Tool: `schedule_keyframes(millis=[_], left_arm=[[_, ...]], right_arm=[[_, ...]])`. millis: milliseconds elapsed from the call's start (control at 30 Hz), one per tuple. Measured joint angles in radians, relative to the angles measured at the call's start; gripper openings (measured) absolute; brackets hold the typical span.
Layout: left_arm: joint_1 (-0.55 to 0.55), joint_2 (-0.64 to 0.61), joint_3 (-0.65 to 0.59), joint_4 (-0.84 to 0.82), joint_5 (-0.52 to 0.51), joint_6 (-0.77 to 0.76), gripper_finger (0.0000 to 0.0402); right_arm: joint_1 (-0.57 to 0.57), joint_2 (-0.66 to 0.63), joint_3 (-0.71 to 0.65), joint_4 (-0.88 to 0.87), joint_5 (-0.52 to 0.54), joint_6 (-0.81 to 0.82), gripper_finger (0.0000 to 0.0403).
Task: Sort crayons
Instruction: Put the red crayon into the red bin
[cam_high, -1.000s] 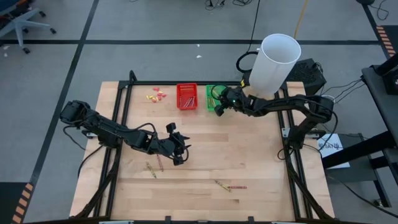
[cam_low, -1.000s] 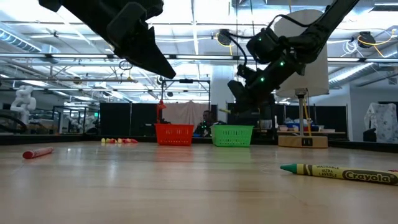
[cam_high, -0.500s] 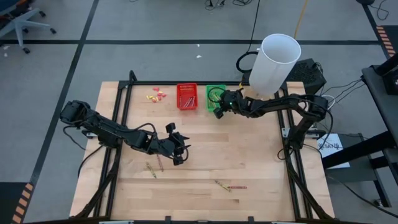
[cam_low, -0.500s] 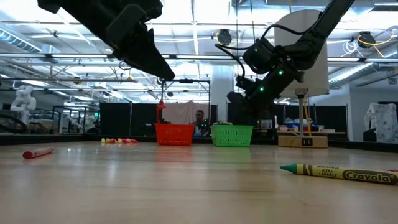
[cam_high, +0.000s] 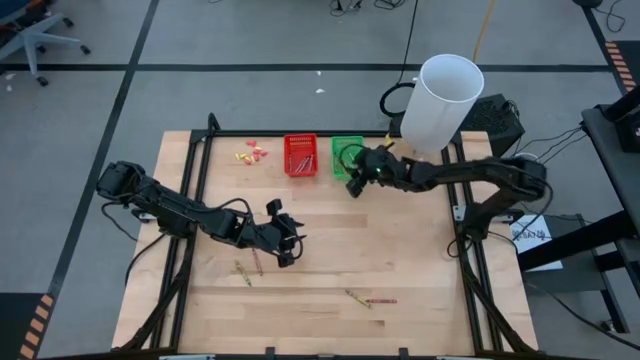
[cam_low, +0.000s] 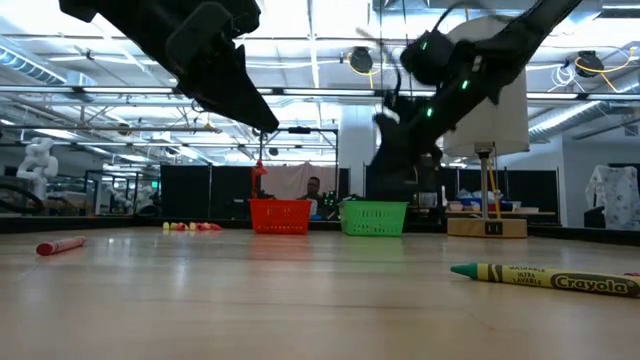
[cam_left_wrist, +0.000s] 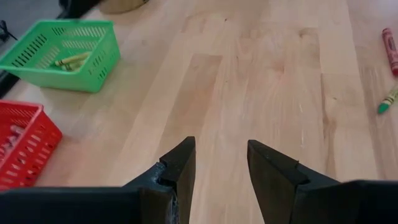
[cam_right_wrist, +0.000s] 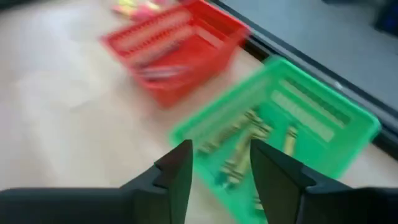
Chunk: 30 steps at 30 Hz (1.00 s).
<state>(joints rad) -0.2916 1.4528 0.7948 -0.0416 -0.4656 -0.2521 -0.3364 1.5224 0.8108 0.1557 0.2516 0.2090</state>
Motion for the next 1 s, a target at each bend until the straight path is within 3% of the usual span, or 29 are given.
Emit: schedule_keyframes(millis=[233, 400, 533, 700, 1000], left_arm=[[-0.008, 0.0, 0.0, -0.028, 0.049, -0.011, 0.0144], [-0.023, 0.0, 0.0, -0.089, 0.13, -0.037, 0.0144], [-0.038, 0.0, 0.014, -0.204, 0.184, -0.083, 0.0144], [-0.066, 0.0, 0.021, -0.34, 0.209, -0.137, 0.0144], [-0.118, 0.0, 0.021, -0.527, 0.296, -0.267, 0.0144]], right_arm=[[0.188, -0.188, 0.0, -0.156, -0.059, -0.07, 0.0146], [0.372, -0.223, 0.0, -0.254, -0.073, -0.056, 0.0145], [0.511, -0.204, -0.018, -0.225, -0.07, -0.037, 0.0144], [0.637, -0.143, -0.075, -0.065, -0.066, -0.057, 0.0144], [0.706, 0.03, -0.095, 0.101, -0.066, -0.071, 0.0144]])
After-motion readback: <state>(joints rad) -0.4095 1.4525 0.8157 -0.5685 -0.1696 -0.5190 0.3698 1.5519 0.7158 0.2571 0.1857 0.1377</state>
